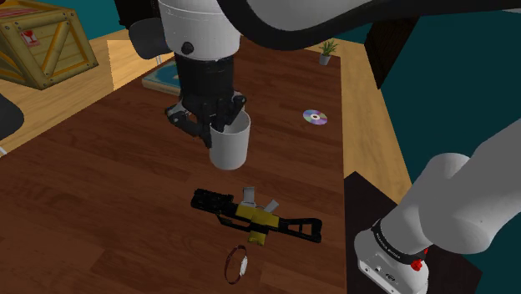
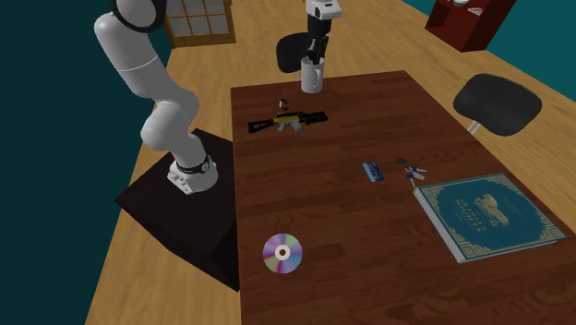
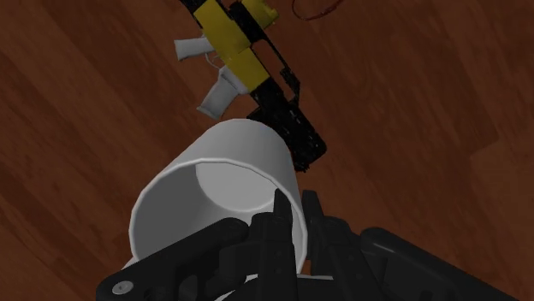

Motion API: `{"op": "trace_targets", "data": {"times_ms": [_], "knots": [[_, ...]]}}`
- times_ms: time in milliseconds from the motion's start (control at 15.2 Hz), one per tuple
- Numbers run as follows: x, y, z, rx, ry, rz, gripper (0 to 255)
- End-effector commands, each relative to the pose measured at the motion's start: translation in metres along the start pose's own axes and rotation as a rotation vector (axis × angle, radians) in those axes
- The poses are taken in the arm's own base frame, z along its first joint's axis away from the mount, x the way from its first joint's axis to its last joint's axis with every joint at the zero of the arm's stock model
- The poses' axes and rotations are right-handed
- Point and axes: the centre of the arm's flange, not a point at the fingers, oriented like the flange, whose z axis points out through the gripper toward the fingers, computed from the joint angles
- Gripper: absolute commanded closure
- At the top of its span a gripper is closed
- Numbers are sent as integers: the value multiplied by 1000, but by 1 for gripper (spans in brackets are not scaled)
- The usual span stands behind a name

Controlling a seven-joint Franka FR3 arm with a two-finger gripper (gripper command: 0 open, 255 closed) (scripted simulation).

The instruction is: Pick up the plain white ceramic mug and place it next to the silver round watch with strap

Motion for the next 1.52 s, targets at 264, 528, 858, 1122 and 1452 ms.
{"op": "trace_targets", "data": {"times_ms": [264, 528, 858, 1122, 1452], "knots": [[-34, -72, -4, 0, 0, 2, 255], [-57, -120, -7, 0, 0, 2, 255], [-86, -179, -10, 0, 0, 2, 255], [-99, -204, -1, 0, 0, 2, 255], [-100, -205, 25, 0, 0, 2, 255]]}}
